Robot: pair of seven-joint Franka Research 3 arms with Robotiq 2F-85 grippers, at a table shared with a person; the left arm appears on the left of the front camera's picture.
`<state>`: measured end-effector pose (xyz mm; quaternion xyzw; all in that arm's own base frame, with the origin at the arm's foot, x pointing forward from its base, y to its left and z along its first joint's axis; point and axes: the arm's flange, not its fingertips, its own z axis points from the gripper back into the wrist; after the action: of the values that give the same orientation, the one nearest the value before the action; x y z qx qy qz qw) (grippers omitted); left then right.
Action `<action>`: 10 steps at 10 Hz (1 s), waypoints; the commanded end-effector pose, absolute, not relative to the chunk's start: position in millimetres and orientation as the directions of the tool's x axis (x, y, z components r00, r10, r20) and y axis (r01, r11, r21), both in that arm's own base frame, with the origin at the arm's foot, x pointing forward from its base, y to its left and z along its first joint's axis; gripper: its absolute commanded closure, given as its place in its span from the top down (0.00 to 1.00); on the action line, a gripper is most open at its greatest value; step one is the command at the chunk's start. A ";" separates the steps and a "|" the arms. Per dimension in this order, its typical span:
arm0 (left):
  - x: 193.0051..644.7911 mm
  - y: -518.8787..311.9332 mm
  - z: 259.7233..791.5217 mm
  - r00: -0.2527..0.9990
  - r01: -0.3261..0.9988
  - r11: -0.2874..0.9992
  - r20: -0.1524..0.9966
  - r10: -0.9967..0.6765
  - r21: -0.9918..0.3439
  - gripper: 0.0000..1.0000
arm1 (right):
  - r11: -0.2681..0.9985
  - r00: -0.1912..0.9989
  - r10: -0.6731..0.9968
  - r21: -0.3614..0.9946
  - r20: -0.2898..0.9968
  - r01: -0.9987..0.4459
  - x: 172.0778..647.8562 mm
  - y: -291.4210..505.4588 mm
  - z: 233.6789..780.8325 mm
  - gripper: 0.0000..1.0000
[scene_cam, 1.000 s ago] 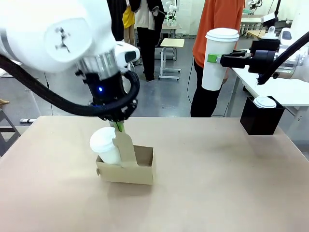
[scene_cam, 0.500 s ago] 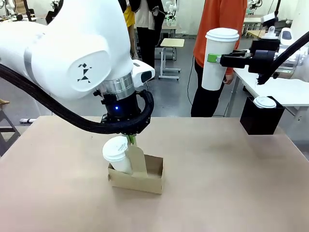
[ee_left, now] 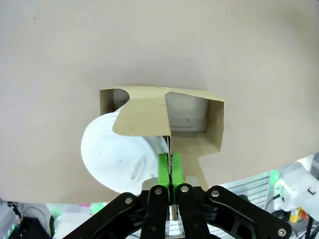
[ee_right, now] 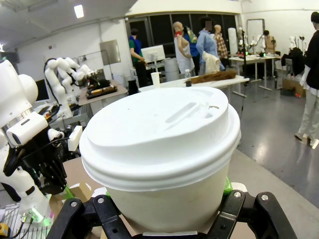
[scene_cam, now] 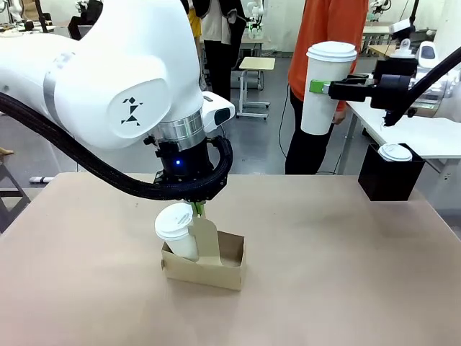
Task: Pour a drink into a cup and package it in a carrier.
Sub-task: Insert the held 600 ml Paper Cup into the Cup Carrier.
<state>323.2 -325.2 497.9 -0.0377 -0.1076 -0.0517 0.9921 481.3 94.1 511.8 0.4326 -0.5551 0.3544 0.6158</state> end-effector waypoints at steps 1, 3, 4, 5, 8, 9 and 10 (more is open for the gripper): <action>321.4 -322.2 498.4 0.971 0.114 0.991 0.216 -0.097 -0.065 0.02 | 0.367 0.126 -0.049 0.135 0.991 -0.921 480.6 95.8 515.8 0.80; 323.2 -325.2 497.9 0.972 0.111 0.992 0.217 -0.094 -0.064 0.60 | 0.367 0.126 -0.049 0.135 0.991 -0.921 480.6 95.8 515.8 0.80; 328.3 -317.7 508.4 0.975 0.110 0.990 0.206 -0.090 -0.091 0.60 | 0.367 0.126 -0.049 0.135 0.991 -0.921 480.6 95.8 515.8 0.80; 329.6 -311.8 525.0 0.974 0.126 0.986 0.204 -0.102 -0.109 1.00 | 0.375 0.133 -0.044 0.139 0.990 -0.917 481.3 94.1 511.8 0.80; 348.3 -290.6 574.8 0.953 0.283 0.950 0.147 -0.264 -0.131 1.00 | 0.202 0.223 -0.046 0.228 0.974 -0.953 511.2 109.8 478.7 0.80; 359.9 -277.8 588.6 0.925 0.373 0.919 0.128 -0.358 -0.126 0.94 | 0.172 0.223 -0.060 0.230 0.973 -0.958 513.2 117.2 466.3 0.80; 377.6 -254.6 599.1 0.847 0.532 0.837 0.086 -0.525 -0.131 1.00 | 0.125 0.208 -0.063 0.214 0.976 -0.969 507.7 127.2 450.6 0.80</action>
<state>362.1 -272.9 591.8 -0.0721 -0.0604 -0.1963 0.9760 505.3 122.4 448.6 0.5207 -0.4905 0.3755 0.5893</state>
